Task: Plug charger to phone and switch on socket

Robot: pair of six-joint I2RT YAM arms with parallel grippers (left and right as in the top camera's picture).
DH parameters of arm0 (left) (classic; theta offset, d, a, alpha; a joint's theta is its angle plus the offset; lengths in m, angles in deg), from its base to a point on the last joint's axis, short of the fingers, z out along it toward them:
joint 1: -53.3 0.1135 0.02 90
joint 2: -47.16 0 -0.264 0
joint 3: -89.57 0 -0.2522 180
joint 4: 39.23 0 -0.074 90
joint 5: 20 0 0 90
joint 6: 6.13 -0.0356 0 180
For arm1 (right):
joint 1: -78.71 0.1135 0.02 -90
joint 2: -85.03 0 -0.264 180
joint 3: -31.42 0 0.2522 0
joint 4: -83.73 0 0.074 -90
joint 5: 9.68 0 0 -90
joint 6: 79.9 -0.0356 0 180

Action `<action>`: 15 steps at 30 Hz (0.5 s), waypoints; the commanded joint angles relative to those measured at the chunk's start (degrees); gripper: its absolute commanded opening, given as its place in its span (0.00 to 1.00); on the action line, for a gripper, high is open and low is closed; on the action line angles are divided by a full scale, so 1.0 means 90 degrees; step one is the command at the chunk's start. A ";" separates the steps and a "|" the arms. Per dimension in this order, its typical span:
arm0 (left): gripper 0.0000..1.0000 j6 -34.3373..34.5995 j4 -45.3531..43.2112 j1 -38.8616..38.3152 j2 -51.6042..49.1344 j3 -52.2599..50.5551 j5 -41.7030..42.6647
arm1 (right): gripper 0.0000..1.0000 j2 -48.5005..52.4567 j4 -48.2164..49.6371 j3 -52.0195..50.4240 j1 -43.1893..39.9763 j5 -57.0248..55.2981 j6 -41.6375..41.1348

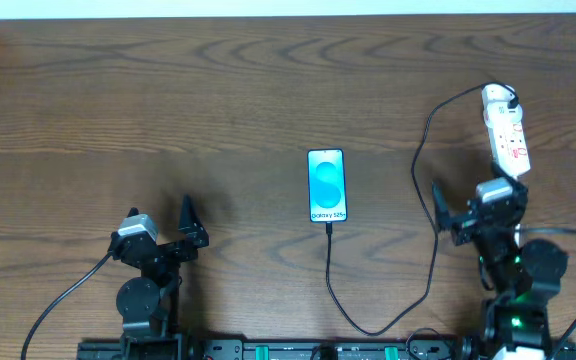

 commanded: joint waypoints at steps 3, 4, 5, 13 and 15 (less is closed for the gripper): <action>0.98 -0.0124 0.0267 0.0032 0.0044 -0.0109 -0.0087 | 0.99 -0.0991 0.0097 -0.0714 0.0053 -0.0165 0.0015; 0.99 -0.0121 0.0267 0.0032 0.0044 -0.0109 -0.0087 | 0.99 -0.1183 0.0029 -0.0816 0.0053 -0.0228 0.0017; 0.99 -0.0124 0.0267 0.0032 0.0044 -0.0109 -0.0087 | 0.99 -0.1392 -0.0279 -0.0799 0.0068 -0.0323 0.0015; 0.99 -0.0124 0.0267 0.0032 0.0044 -0.0109 -0.0087 | 0.99 -0.2946 -0.2280 -0.0799 0.0430 -0.1132 0.0015; 0.99 -0.0124 0.0267 0.0032 0.0044 -0.0109 -0.0087 | 0.99 -0.3194 -0.2314 -0.0799 0.0476 -0.1253 0.0012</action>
